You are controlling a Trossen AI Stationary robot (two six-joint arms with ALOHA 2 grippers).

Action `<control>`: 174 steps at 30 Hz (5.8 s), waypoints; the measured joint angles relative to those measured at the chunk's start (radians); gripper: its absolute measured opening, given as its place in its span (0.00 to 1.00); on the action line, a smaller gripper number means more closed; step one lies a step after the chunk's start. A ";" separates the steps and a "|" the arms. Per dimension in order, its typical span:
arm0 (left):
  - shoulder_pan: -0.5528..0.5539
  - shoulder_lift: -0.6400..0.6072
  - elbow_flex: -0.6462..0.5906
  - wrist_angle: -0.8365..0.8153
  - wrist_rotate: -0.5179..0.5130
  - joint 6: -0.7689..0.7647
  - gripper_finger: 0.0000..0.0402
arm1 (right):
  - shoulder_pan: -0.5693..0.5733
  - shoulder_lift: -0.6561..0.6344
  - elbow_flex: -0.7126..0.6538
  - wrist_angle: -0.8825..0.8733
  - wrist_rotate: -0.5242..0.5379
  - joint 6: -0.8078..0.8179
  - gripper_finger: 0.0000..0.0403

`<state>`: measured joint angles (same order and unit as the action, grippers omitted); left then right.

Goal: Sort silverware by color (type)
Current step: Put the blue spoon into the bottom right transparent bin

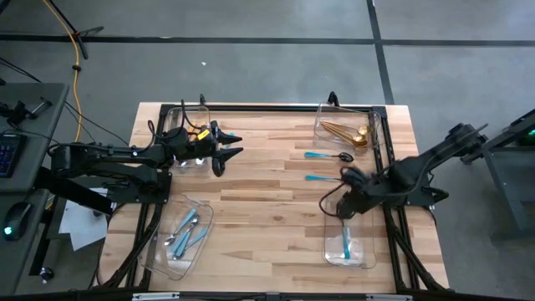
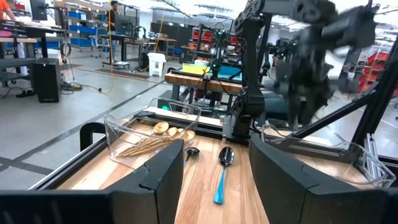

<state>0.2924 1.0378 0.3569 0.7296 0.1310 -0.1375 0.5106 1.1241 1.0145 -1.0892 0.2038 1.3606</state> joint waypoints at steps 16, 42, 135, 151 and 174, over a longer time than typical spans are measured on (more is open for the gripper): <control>0.000 0.000 0.000 -0.009 0.000 -0.018 0.43 | -0.142 -0.015 -0.026 -0.084 0.494 -0.408 0.29; 0.000 0.004 0.000 0.001 -0.010 0.106 0.43 | -0.783 -0.040 -0.655 1.965 -0.316 -1.438 0.29; 0.163 0.792 0.712 -1.399 -0.370 -0.246 0.43 | -0.792 0.094 -0.655 2.103 -0.325 -1.402 0.29; 0.125 0.791 0.711 -1.337 -0.222 -0.138 0.43 | -0.792 0.094 -0.655 2.103 -0.324 -1.402 0.29; 0.079 0.791 0.711 -1.351 -0.225 -0.121 0.16 | -0.792 0.094 -0.655 2.103 -0.323 -1.402 0.29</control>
<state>0.3717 1.8290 1.0683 -0.6214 -0.0935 -0.2589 -0.2810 1.2179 0.3595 1.0134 -0.1196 -0.0412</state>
